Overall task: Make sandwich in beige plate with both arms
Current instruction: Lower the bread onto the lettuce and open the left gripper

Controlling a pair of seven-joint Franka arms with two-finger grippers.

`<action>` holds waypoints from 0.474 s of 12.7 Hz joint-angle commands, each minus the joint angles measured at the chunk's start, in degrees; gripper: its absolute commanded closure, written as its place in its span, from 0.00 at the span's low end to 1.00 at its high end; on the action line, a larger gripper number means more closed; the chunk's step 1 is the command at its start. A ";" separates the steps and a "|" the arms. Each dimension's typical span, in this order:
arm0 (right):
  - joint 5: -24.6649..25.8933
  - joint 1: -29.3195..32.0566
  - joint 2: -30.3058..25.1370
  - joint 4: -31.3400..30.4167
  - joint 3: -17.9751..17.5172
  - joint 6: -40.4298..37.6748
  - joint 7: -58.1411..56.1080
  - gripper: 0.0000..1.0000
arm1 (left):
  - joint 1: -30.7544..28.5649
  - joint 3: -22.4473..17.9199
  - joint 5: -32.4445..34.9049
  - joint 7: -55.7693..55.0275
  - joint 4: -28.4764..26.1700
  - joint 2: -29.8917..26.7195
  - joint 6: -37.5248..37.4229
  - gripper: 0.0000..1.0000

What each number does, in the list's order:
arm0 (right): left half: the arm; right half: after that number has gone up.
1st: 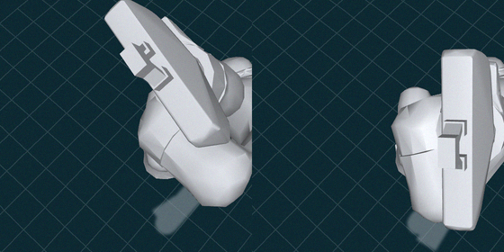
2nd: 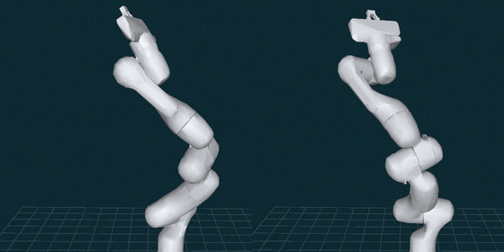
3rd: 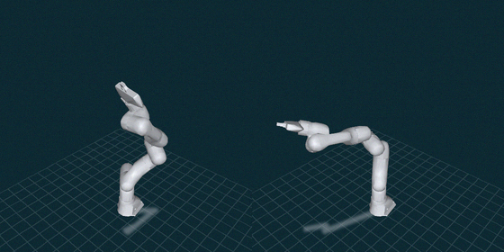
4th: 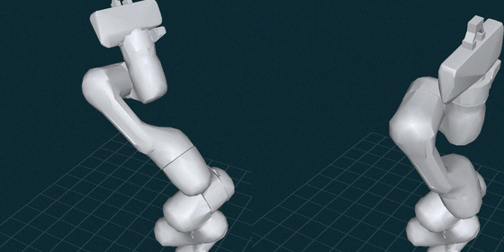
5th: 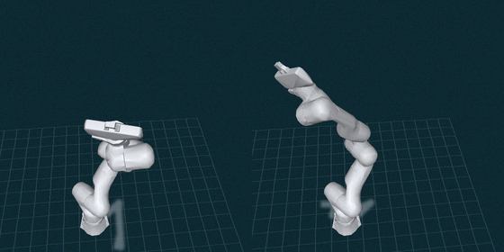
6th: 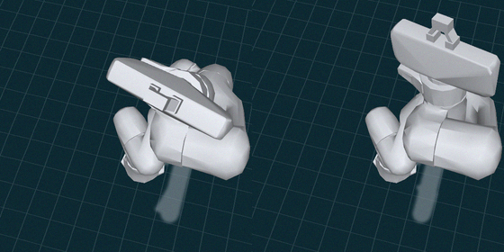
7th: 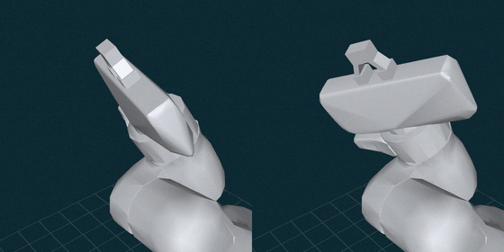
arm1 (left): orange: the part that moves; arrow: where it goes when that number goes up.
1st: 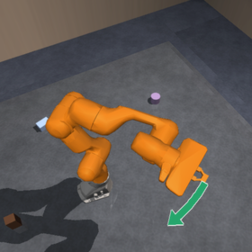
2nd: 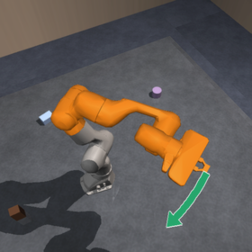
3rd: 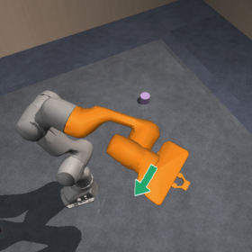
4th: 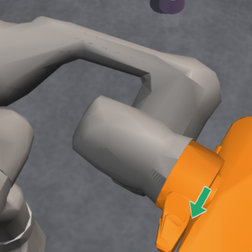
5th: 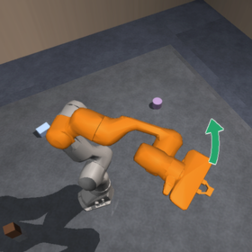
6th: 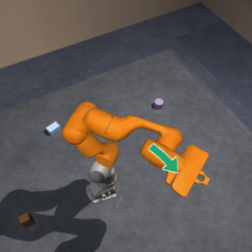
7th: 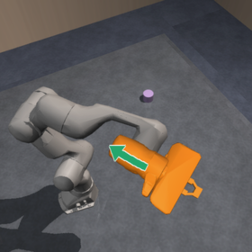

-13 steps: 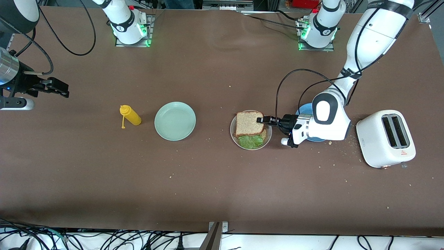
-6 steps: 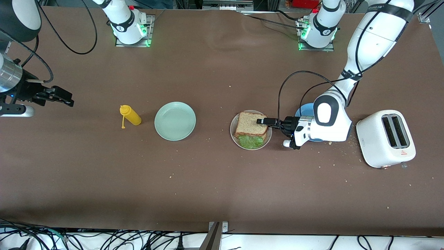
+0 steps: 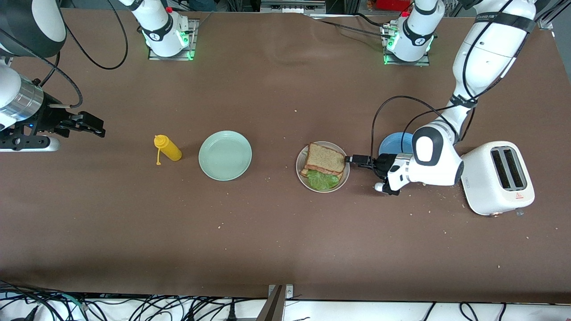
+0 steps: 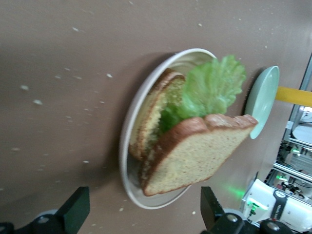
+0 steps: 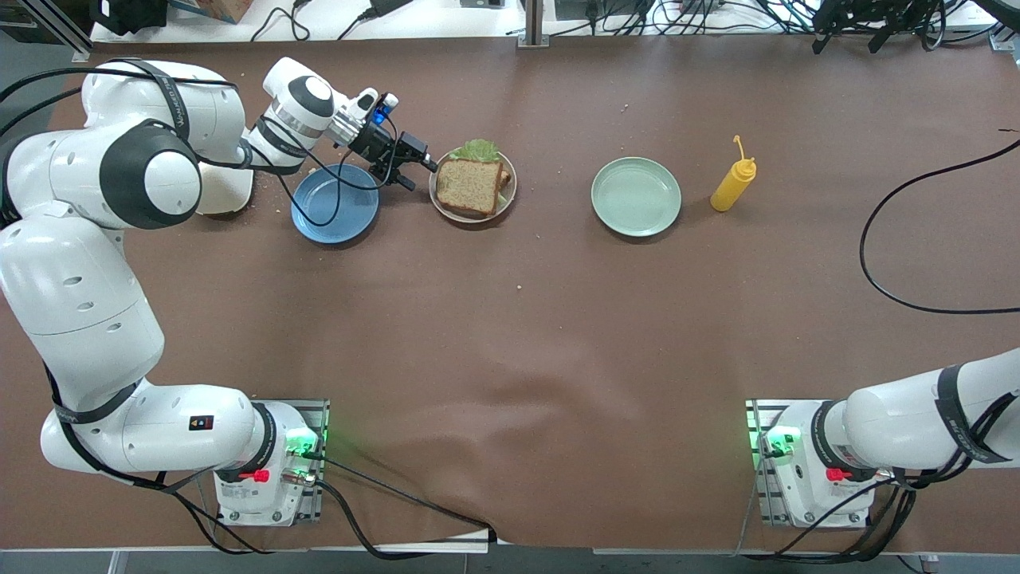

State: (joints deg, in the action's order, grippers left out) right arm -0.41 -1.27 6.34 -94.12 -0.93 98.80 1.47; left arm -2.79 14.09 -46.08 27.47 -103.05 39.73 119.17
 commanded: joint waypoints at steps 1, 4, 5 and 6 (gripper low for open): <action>-0.12 0.56 -1.15 -0.97 -0.39 -0.45 -0.85 0.00 | -0.11 -1.43 5.37 -2.76 2.84 -0.35 -0.69 0.00; -0.38 0.65 -1.07 -0.97 -0.66 -0.54 -0.85 0.00 | -3.35 -2.23 12.14 -3.74 7.67 -1.67 -4.45 0.00; -0.55 0.56 -1.15 -0.97 -0.66 -0.54 -0.50 0.00 | -4.15 -2.58 14.33 -4.52 9.95 -2.19 -7.43 0.00; -0.73 0.56 -1.07 -0.97 -0.66 -0.54 -0.33 0.00 | -4.94 -3.88 17.14 -6.27 12.76 -3.24 -10.33 0.00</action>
State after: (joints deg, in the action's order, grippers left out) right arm -0.40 -1.26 6.34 -94.14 -1.00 98.55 1.39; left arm -5.98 11.43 -33.73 24.28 -94.38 38.66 114.35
